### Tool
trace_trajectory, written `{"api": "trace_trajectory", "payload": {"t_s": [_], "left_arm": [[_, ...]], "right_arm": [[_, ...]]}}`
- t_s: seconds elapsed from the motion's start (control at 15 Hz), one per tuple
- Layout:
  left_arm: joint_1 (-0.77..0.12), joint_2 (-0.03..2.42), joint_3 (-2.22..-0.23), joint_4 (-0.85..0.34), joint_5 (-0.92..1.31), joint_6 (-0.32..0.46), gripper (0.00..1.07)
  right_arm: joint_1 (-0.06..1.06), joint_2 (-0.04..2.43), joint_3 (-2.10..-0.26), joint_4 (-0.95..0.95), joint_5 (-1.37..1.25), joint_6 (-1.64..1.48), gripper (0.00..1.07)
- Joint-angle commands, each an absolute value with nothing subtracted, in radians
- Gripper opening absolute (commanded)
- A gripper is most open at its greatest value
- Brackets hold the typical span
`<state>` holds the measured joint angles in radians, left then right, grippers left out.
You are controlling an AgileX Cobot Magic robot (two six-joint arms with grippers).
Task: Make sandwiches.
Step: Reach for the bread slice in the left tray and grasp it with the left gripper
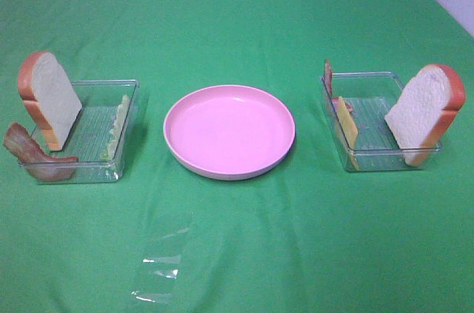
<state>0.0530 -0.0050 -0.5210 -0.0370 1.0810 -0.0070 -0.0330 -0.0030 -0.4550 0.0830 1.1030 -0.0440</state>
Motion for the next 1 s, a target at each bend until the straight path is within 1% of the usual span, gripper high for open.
{"api": "trace_trajectory", "payload": {"t_s": [0.07, 0.47, 0.53, 0.6, 0.67, 0.73, 0.8, 0.87, 0.93, 1.0], "left_arm": [[0.053, -0.019, -0.518, -0.035, 1.077, -0.011, 0.99], [0.053, -0.019, -0.518, -0.035, 1.077, -0.011, 0.99], [0.053, -0.005, -0.519, -0.020, 1.076, -0.010, 0.99], [0.053, 0.058, -0.553, -0.007, 1.129, 0.006, 0.99], [0.053, 0.177, -0.606, 0.000, 1.189, 0.036, 0.99], [0.053, 0.277, -0.655, 0.000, 1.235, 0.046, 0.99], [0.053, 0.441, -0.740, 0.000, 1.304, 0.045, 0.99], [0.053, 0.602, -0.839, -0.006, 1.318, 0.040, 0.99], [0.053, 0.688, -0.889, -0.008, 1.318, 0.041, 0.99], [0.053, 0.852, -0.983, 0.000, 1.318, 0.048, 0.99]], "right_arm": [[-0.032, -0.036, -0.451, 0.076, 1.097, -0.047, 0.98], [-0.032, -0.036, -0.451, 0.076, 1.097, -0.047, 0.98], [-0.032, -0.036, -0.451, 0.076, 1.097, -0.047, 0.98], [-0.032, -0.036, -0.451, 0.078, 1.097, -0.047, 0.98], [-0.032, -0.036, -0.451, 0.078, 1.097, -0.047, 0.98], [-0.032, -0.036, -0.451, 0.078, 1.097, -0.047, 0.98], [-0.032, -0.036, -0.451, 0.078, 1.097, -0.047, 0.98], [-0.032, -0.036, -0.451, 0.078, 1.097, -0.047, 0.98], [-0.032, -0.036, -0.451, 0.078, 1.097, -0.047, 0.98], [-0.032, -0.036, -0.451, 0.078, 1.097, -0.047, 0.98]]}}
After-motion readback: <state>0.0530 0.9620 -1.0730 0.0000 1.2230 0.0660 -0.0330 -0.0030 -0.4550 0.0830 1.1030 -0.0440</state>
